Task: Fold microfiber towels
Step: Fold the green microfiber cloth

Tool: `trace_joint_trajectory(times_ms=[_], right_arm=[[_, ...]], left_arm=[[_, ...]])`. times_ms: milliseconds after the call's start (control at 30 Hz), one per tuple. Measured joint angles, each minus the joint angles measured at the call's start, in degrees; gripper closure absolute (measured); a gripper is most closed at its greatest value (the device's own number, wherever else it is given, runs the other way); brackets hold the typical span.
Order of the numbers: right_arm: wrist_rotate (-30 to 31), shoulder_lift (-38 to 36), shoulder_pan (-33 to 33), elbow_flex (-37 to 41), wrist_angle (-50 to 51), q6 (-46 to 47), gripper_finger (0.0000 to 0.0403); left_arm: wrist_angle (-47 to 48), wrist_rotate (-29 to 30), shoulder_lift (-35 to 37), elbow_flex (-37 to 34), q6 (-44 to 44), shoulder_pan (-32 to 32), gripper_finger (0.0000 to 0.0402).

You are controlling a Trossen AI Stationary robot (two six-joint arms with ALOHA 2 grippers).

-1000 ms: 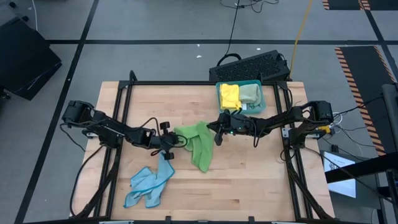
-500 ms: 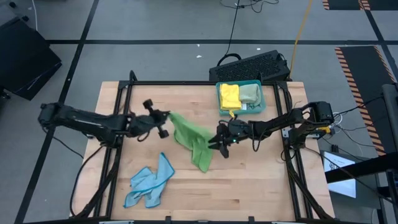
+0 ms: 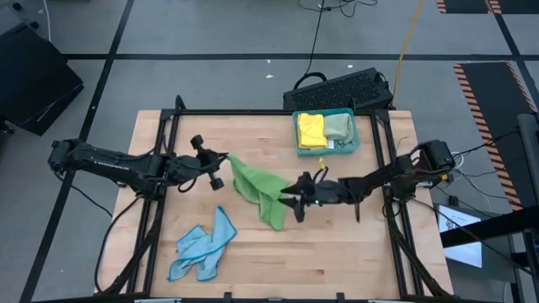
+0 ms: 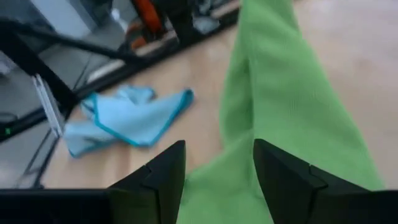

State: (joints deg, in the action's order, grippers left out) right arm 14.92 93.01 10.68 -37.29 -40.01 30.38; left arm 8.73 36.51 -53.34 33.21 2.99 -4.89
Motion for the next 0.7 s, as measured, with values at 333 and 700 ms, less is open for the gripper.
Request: trace_joint_trajectory(times_ms=[333, 700], right_arm=[[19.3, 8.15, 5.04, -12.36, 10.65, 4.3, 0.0221], [27.42, 20.95, 4.21, -20.79, 16.94, 9.18, 0.0221]], left_arm=[[-6.37, -0.74, 0.0, 0.0, 4.35, 0.37, 0.0394], [-9.27, -3.3, 0.0, 0.0, 7.07, 0.37, 0.039]])
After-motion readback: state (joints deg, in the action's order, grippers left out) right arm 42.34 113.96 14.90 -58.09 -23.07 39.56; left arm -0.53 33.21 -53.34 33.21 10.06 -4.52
